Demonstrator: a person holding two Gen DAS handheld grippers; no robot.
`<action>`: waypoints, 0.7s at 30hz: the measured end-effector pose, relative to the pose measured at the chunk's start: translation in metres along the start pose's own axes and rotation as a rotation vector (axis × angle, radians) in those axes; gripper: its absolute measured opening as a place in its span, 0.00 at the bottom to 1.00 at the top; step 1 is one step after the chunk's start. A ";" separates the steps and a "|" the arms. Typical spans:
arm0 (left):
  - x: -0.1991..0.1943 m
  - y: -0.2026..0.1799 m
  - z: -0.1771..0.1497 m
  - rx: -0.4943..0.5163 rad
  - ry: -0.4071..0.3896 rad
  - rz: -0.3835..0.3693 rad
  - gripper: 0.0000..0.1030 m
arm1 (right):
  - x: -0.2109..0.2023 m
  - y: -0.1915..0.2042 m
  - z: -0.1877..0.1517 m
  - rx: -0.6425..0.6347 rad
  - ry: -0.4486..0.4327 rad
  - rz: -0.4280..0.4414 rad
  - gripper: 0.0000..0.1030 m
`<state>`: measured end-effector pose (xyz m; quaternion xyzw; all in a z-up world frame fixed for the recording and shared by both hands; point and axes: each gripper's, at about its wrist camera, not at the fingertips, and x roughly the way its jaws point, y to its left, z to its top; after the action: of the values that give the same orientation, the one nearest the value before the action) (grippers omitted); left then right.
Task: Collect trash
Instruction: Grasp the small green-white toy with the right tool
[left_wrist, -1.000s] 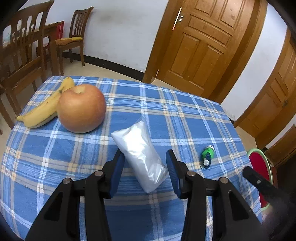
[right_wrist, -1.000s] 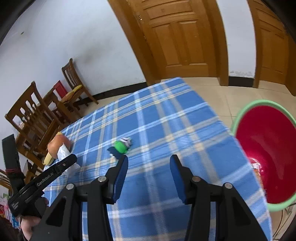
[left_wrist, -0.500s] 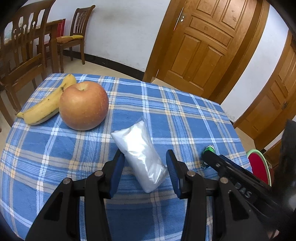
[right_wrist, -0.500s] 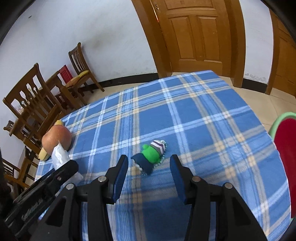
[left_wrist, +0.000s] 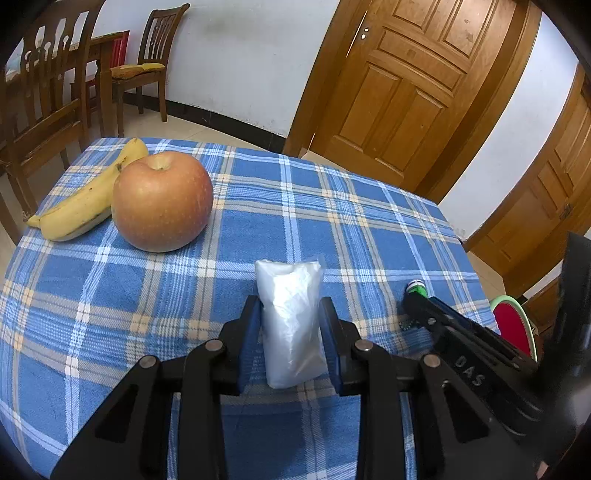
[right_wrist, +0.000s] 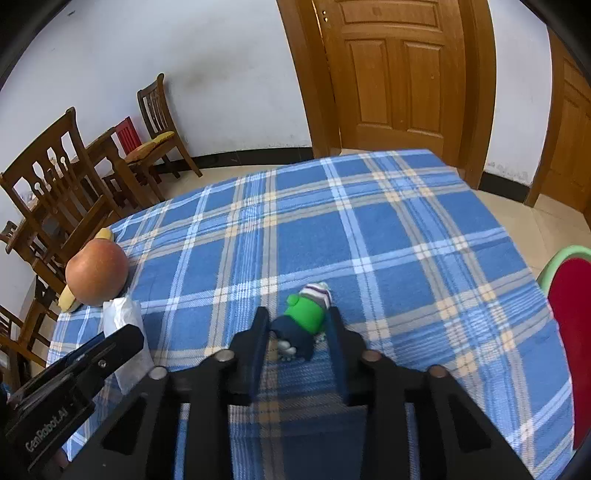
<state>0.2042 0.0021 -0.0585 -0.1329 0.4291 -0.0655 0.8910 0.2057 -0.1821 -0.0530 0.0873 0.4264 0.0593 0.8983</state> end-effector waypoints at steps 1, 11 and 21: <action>0.001 0.000 0.000 -0.001 0.002 0.000 0.31 | -0.002 -0.001 0.000 0.002 -0.003 0.002 0.23; 0.006 -0.002 -0.003 0.004 0.026 -0.013 0.31 | -0.032 -0.027 -0.004 0.073 -0.034 0.051 0.14; 0.001 -0.032 -0.008 0.064 0.031 -0.057 0.30 | -0.072 -0.059 -0.020 0.132 -0.081 0.055 0.14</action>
<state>0.1985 -0.0300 -0.0549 -0.1153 0.4367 -0.1065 0.8858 0.1473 -0.2508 -0.0233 0.1605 0.3903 0.0520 0.9051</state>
